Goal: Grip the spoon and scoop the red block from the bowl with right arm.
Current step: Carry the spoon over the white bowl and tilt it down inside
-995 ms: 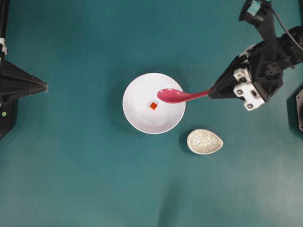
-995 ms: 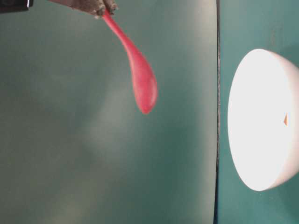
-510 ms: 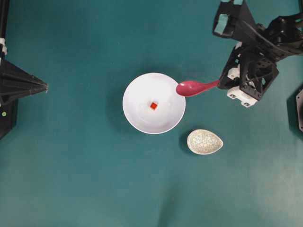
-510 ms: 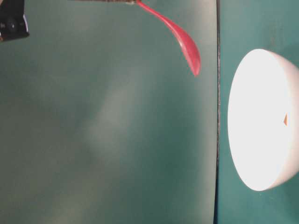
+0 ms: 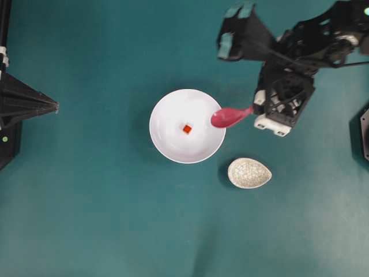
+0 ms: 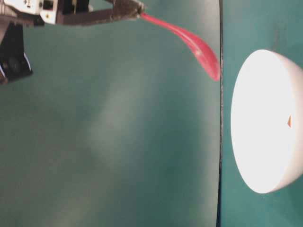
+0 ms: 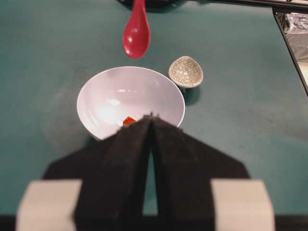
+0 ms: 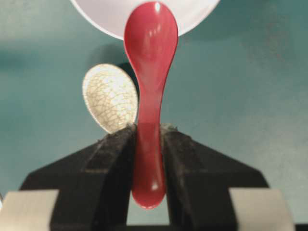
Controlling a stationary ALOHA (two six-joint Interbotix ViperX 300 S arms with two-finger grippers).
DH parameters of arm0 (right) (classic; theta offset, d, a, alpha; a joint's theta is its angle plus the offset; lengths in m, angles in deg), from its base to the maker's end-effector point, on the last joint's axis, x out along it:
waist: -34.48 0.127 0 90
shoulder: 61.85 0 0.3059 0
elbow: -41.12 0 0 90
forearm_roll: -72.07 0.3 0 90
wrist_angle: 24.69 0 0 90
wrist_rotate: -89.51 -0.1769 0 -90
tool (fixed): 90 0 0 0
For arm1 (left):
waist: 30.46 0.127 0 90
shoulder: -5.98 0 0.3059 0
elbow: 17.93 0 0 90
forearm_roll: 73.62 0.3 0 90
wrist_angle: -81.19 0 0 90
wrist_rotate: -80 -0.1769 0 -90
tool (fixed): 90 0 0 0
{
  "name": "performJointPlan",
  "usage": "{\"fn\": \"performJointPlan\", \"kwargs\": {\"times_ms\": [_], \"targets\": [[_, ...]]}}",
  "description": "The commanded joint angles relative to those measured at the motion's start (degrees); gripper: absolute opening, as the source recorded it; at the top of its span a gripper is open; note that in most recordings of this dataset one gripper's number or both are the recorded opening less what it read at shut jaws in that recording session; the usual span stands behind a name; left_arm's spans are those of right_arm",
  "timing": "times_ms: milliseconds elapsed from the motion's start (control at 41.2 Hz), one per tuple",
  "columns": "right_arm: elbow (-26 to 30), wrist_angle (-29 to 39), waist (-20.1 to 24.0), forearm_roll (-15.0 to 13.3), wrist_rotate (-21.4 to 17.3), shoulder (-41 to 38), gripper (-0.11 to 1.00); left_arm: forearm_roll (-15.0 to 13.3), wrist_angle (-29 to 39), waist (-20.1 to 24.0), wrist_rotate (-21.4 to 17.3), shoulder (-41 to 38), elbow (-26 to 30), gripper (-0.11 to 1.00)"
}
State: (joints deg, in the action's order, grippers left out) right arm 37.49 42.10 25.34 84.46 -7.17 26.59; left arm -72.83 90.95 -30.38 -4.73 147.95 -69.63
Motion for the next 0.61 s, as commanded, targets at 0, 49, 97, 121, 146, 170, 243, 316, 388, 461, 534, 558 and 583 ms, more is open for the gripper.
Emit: {"fn": "performJointPlan", "kwargs": {"times_ms": [0, 49, 97, 121, 146, 170, 243, 316, 388, 461, 534, 558, 583], "targets": [[3.96, 1.14, 0.26, -0.35, 0.0, -1.05, 0.25, 0.09, -0.26, 0.0, -0.09, -0.26, 1.76, 0.0], [5.01, 1.49, 0.35, -0.7, 0.0, -2.2, 0.24, 0.09, -0.26, 0.09, -0.09, -0.26, 1.76, 0.0], [5.63, 1.93, 0.35, -0.97, 0.09, -3.08, 0.24, 0.18, -0.26, 0.0, -0.09, -0.26, 1.76, 0.0], [5.89, 2.02, 0.35, -0.97, 0.09, -3.34, 0.24, 0.09, -0.26, 0.0, -0.09, -0.26, 1.76, 0.0], [6.15, 2.2, 0.44, -0.97, 0.18, -3.78, 0.24, 0.18, -0.26, 0.0, -0.09, -0.26, 1.76, 0.0], [6.33, 2.37, 0.44, -0.97, 0.18, -3.96, 0.24, 0.18, -0.26, 0.0, -0.09, -0.26, 1.76, 0.0], [6.5, 2.81, 0.7, -1.05, 0.35, -4.83, 0.24, 0.18, -0.26, 0.0, 0.0, -0.26, 1.76, 0.0], [6.5, 3.08, 1.05, -0.97, 0.35, -5.63, 0.24, 0.09, -0.26, 0.0, 0.0, -0.18, 1.76, 0.0], [6.59, 3.08, 1.41, -0.97, 0.35, -6.42, 0.25, 0.18, -0.26, 0.0, 0.0, -0.26, 1.76, 0.0], [6.5, 2.81, 1.76, -1.05, 0.44, -7.29, 0.24, 0.18, -0.26, 0.0, 0.0, -0.26, 1.76, 0.0], [6.59, 2.46, 2.02, -1.05, 0.53, -8.0, 0.24, 0.18, -0.26, 0.0, -0.09, -0.26, 1.67, 0.0], [6.59, 2.29, 2.02, -1.05, 0.62, -8.09, 0.24, 0.18, -0.26, 0.0, -0.09, -0.26, 1.67, 0.0], [6.59, 2.02, 2.11, -1.05, 0.7, -8.35, 0.24, 0.18, -0.26, 0.09, -0.09, -0.26, 1.76, 0.0]]}}
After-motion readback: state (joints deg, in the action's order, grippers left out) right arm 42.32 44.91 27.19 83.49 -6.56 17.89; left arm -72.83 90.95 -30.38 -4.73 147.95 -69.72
